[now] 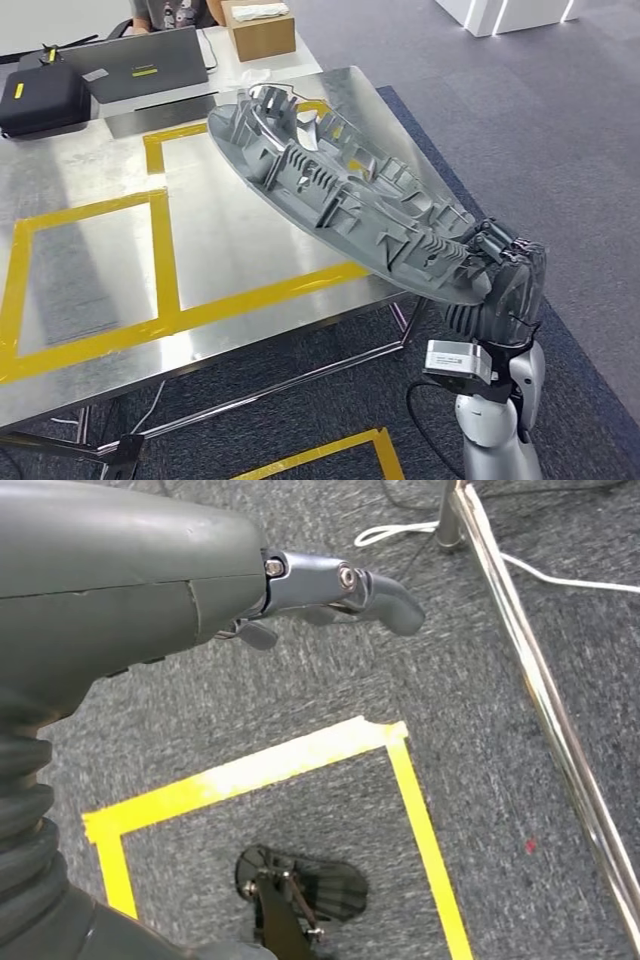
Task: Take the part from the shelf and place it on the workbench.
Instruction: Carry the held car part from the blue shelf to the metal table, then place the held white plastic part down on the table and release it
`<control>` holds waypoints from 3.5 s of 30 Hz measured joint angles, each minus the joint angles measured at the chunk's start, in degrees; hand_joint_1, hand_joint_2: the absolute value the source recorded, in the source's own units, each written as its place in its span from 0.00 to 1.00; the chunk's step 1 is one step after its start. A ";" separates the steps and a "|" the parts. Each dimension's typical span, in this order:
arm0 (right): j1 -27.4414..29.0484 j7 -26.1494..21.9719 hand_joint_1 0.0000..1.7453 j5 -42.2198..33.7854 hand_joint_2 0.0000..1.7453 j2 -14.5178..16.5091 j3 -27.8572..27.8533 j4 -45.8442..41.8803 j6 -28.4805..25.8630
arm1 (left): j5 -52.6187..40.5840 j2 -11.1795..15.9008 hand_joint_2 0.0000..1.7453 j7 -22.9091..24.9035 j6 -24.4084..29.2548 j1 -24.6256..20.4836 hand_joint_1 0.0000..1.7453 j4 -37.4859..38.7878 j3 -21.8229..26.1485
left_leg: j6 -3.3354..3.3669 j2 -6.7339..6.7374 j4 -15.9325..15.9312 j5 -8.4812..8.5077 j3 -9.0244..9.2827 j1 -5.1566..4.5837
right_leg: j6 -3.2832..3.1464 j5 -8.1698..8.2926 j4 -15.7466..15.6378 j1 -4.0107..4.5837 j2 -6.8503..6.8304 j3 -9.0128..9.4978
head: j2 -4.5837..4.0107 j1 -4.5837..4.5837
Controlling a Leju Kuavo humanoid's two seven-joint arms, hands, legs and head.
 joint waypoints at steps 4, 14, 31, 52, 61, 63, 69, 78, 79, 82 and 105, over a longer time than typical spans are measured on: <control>-1.36 0.62 1.00 0.01 1.00 -0.06 -0.29 1.16 0.74 | -0.19 0.03 1.00 0.32 -0.13 0.05 0.00 0.00 -0.13 | -1.34 -0.96 0.57 0.05 -1.15 0.32 | -1.12 -0.30 -1.17 0.08 -0.69 0.79 | 0.01 -0.12; -5.71 2.46 1.00 1.09 1.00 -0.44 -1.82 6.06 1.24 | -1.14 -0.14 1.00 0.78 -0.57 -0.51 0.00 0.00 -1.44 | -1.33 8.09 4.72 0.24 -3.08 -0.47 | -2.07 -1.49 -1.48 0.67 -8.51 2.55 | 0.00 -0.86; -10.85 4.16 1.00 1.74 1.00 -1.93 -4.88 12.99 1.92 | -1.95 -0.45 1.00 1.75 -1.00 -1.13 0.00 -0.02 -2.93 | 0.39 -0.11 -0.17 0.96 -1.20 -0.43 | -0.71 0.90 -0.28 0.30 0.35 -1.15 | 0.00 -0.40; -25.19 11.77 1.00 10.12 1.00 -3.71 -15.49 31.22 0.21 | -4.00 -0.44 1.00 2.84 -2.65 -2.14 0.00 -0.04 -6.98 | -1.38 5.51 -0.73 2.17 -1.99 -0.38 | -1.51 -0.03 -2.32 0.58 -5.30 1.08 | 0.00 -0.96; -28.55 13.98 1.00 13.26 1.00 -4.60 -18.39 37.08 -1.21 | -4.09 -0.43 1.00 2.86 -3.13 -2.33 0.00 -0.04 -7.98 | -0.79 5.52 -0.69 2.15 -2.02 -0.47 | -0.85 0.33 -2.91 0.49 -5.26 1.29 | 0.00 -0.98; -29.40 15.59 1.00 15.58 1.00 -4.82 -19.36 38.62 -2.22 | -4.10 -0.44 1.00 2.88 -3.37 -2.38 0.00 -0.04 -8.23 | -0.73 5.51 -0.69 2.19 -2.02 -0.47 | -0.81 0.35 -2.92 0.49 -5.28 1.29 | 0.00 -0.99; -31.90 20.47 1.00 21.76 1.00 -6.05 -23.74 42.37 -5.07 | -4.03 -0.44 1.00 3.47 -3.46 -2.41 0.00 -0.04 -8.68 | -0.68 5.51 -0.69 2.23 -2.01 -0.45 | -0.80 0.35 -2.91 0.52 -5.30 1.30 | 0.00 -0.99; -34.44 21.12 0.00 25.94 0.00 -7.28 -27.64 46.23 -4.15 | -3.82 -0.44 1.00 3.55 -4.36 -2.42 0.00 -0.04 -9.66 | -0.68 5.52 -0.71 2.22 -2.00 -0.45 | -0.80 0.35 -2.90 0.56 -5.23 1.29 | 0.00 -1.00; -34.70 21.11 0.00 26.26 0.00 -7.32 -27.75 46.72 -3.99 | -3.73 -0.44 0.75 3.59 -4.43 -2.42 0.00 -0.04 -9.68 | -0.68 5.52 -0.71 2.22 -1.99 -0.45 | -0.80 0.35 -2.90 0.57 -5.24 1.29 | 0.00 -1.01; -35.23 21.07 0.00 26.76 0.00 -7.37 -27.94 48.09 -3.17 | -3.31 -0.44 0.00 4.03 -4.44 -2.40 0.00 -0.04 -9.68 | -0.68 5.51 -0.71 2.23 -2.00 -0.40 | -0.79 0.33 -2.90 0.59 -5.33 1.31 | 0.00 -1.00; -46.05 14.82 0.00 23.30 0.00 -14.06 -24.43 70.50 19.19 | -0.53 0.35 0.00 4.33 -4.40 -2.26 0.00 -0.04 -9.63 | -0.64 5.52 -0.70 2.26 -1.96 -0.40 | -0.69 0.40 -2.90 0.58 -5.21 1.37 | 0.00 -0.99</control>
